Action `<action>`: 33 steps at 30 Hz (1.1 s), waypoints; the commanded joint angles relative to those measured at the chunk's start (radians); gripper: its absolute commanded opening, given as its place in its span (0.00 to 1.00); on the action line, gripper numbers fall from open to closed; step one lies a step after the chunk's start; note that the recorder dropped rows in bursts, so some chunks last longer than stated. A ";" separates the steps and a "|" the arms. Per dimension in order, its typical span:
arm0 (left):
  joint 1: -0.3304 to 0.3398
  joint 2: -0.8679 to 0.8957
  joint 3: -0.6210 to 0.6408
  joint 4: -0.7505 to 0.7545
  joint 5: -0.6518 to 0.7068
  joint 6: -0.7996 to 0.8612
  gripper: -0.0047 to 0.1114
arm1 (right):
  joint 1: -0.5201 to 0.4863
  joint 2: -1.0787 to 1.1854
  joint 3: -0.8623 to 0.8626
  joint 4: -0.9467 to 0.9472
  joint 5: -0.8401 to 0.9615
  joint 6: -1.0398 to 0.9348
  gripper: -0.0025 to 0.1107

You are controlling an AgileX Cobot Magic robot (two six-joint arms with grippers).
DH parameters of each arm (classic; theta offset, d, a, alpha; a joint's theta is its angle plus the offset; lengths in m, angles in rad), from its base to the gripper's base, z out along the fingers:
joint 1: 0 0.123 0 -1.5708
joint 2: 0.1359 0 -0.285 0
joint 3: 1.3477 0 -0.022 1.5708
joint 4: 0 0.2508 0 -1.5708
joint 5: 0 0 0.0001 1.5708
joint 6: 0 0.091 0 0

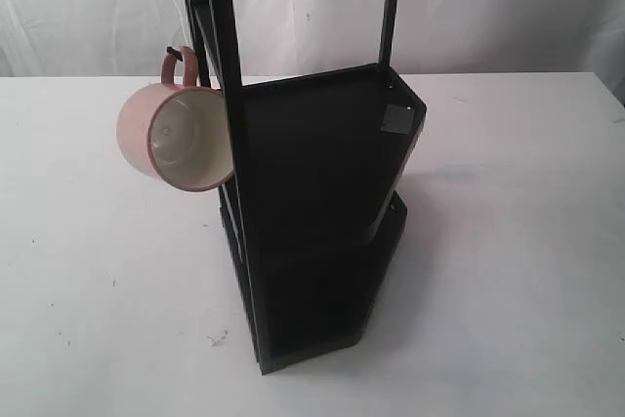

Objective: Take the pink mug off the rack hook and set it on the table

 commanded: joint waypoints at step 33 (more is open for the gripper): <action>-0.194 -0.004 -0.358 0.481 -0.020 -1.182 0.04 | -0.009 -0.006 0.005 -0.008 -0.007 -0.010 0.02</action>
